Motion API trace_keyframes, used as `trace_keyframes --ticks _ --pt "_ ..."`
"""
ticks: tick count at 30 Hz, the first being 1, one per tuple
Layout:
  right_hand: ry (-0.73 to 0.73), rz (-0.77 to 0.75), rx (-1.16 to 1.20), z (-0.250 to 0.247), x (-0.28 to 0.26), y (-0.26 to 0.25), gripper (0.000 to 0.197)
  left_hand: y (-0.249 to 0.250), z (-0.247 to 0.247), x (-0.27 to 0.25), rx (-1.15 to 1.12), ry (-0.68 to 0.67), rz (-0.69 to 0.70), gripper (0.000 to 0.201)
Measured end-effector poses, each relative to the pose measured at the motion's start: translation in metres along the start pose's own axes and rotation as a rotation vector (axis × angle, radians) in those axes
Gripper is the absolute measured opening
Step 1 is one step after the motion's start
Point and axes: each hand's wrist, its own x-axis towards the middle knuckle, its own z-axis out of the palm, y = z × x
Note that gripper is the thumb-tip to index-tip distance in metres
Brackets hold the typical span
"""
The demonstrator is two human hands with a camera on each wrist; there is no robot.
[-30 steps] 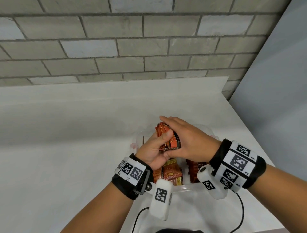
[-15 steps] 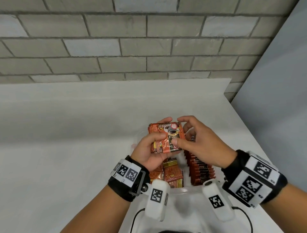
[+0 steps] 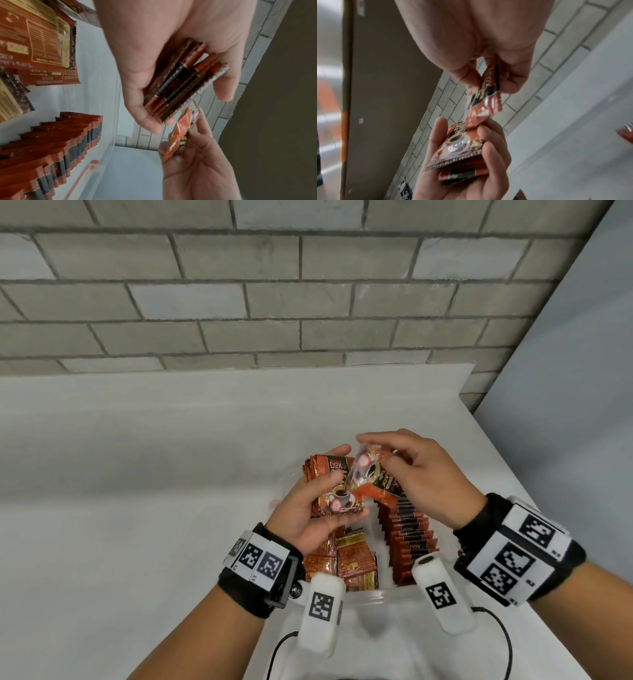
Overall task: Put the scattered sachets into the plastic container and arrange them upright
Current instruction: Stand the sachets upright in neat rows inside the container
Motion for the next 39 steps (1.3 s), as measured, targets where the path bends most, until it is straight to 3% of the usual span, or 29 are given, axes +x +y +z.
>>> trace_keyframes --ticks 3,6,8,11,16,19,22,24,26,31,39 --pt "-0.064 -0.029 -0.04 0.0 0.003 -0.006 0.052 -0.001 0.005 0.0 0.072 -0.029 -0.001 0.073" --pt "-0.003 0.013 0.032 0.003 0.007 -0.009 0.056 -0.003 0.008 -0.001 0.043 -0.006 0.032 0.063" --pt "0.028 0.134 0.154 0.004 0.007 -0.009 0.05 -0.003 0.007 -0.002 0.006 0.011 0.071 0.057" --pt "-0.042 0.308 0.271 0.001 0.004 0.0 0.026 0.001 0.005 -0.004 0.025 0.046 0.116 0.058" --pt "-0.124 0.287 0.287 -0.005 0.003 0.0 0.01 0.007 0.001 -0.007 0.069 0.077 0.124 0.052" --pt "-0.082 0.231 0.143 -0.01 0.014 -0.005 0.01 0.014 -0.003 -0.008 0.084 0.132 0.148 0.048" --pt "0.005 0.152 -0.242 -0.019 0.029 -0.002 0.005 0.024 -0.015 -0.008 0.042 0.248 0.174 0.037" --pt "-0.054 0.128 -0.574 -0.018 0.038 0.001 0.003 0.029 -0.024 -0.01 -0.001 0.287 0.174 0.032" --pt "-0.168 0.15 -0.761 -0.011 0.045 0.008 0.007 0.031 -0.03 -0.013 -0.025 0.292 0.169 0.032" --pt "-0.408 0.263 -0.947 0.014 0.064 0.022 0.011 0.03 -0.036 -0.019 -0.024 0.244 0.182 0.018" --pt "-0.535 0.341 -1.095 0.037 0.083 0.037 0.015 0.029 -0.04 -0.025 -0.008 0.283 0.182 0.025"
